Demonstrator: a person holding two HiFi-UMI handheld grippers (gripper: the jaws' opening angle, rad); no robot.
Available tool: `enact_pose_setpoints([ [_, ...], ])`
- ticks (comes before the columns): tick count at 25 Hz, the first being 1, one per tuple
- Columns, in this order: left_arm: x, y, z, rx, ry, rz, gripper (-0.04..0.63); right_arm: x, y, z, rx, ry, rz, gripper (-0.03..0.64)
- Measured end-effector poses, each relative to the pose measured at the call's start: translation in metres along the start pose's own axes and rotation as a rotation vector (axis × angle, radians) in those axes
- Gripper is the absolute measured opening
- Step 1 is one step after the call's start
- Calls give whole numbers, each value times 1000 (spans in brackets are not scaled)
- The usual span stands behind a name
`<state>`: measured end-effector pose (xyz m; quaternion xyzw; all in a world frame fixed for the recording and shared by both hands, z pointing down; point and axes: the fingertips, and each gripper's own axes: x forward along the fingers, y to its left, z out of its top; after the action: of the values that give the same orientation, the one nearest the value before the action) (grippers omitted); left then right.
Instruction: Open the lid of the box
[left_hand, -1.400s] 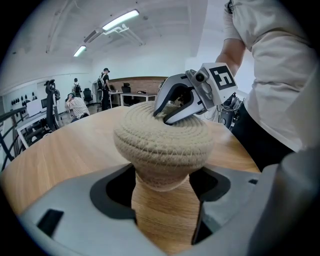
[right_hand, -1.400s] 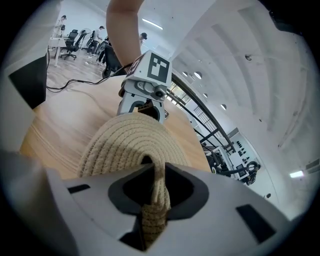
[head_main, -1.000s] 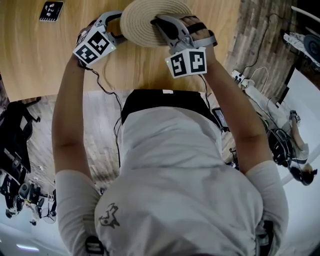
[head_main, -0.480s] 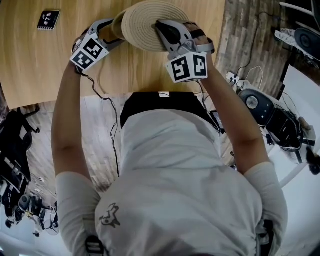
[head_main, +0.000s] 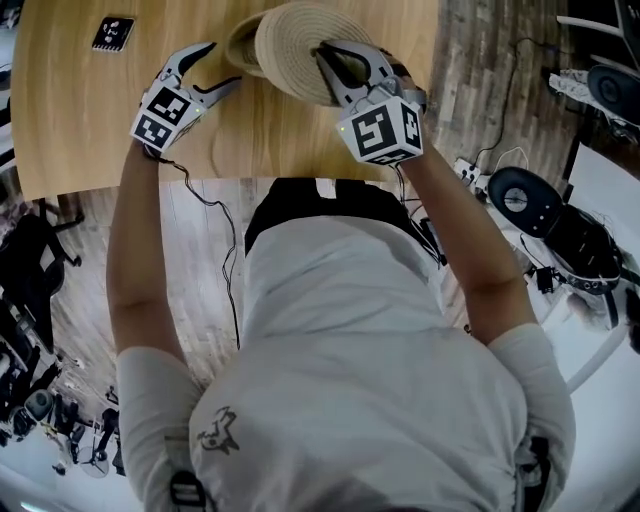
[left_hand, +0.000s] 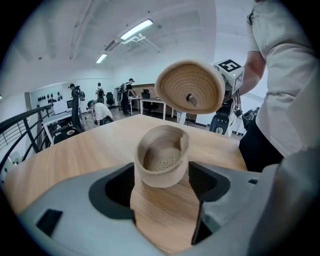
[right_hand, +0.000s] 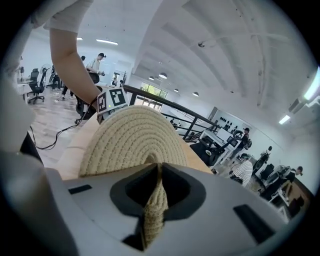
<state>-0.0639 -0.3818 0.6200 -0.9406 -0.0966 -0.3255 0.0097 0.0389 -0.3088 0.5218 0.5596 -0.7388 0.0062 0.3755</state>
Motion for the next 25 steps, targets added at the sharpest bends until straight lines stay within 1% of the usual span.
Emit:
enact_pose_setpoints([
  [4, -7, -2, 20, -52, -43, 41, 334, -4, -11, -12, 53, -8, 23, 37],
  [7, -27, -14, 31, -73, -77, 102, 334, -16, -3, -7, 94, -37, 33, 37],
  [10, -39, -38, 50, -90, -100, 168, 334, -41, 4, -5, 169, -81, 51, 37],
  [12, -41, -57, 69, -102, -114, 214, 333, -63, 5, -7, 193, -110, 57, 37],
  [14, -40, -80, 87, -129, -144, 263, 330, -86, 7, -10, 205, -138, 65, 37],
  [15, -39, -93, 97, -146, -163, 286, 317, -97, 9, -13, 211, -151, 73, 37],
  [17, -36, -119, 115, -179, -202, 329, 271, -117, 11, -20, 222, -174, 91, 37],
  [21, -37, -162, 144, -229, -272, 405, 212, -151, 16, -31, 237, -209, 110, 37],
  [23, -40, -181, 157, -241, -306, 454, 164, -170, 18, -38, 241, -222, 117, 37],
  [25, -42, -200, 168, -234, -327, 509, 123, -187, 21, -47, 241, -234, 125, 37],
])
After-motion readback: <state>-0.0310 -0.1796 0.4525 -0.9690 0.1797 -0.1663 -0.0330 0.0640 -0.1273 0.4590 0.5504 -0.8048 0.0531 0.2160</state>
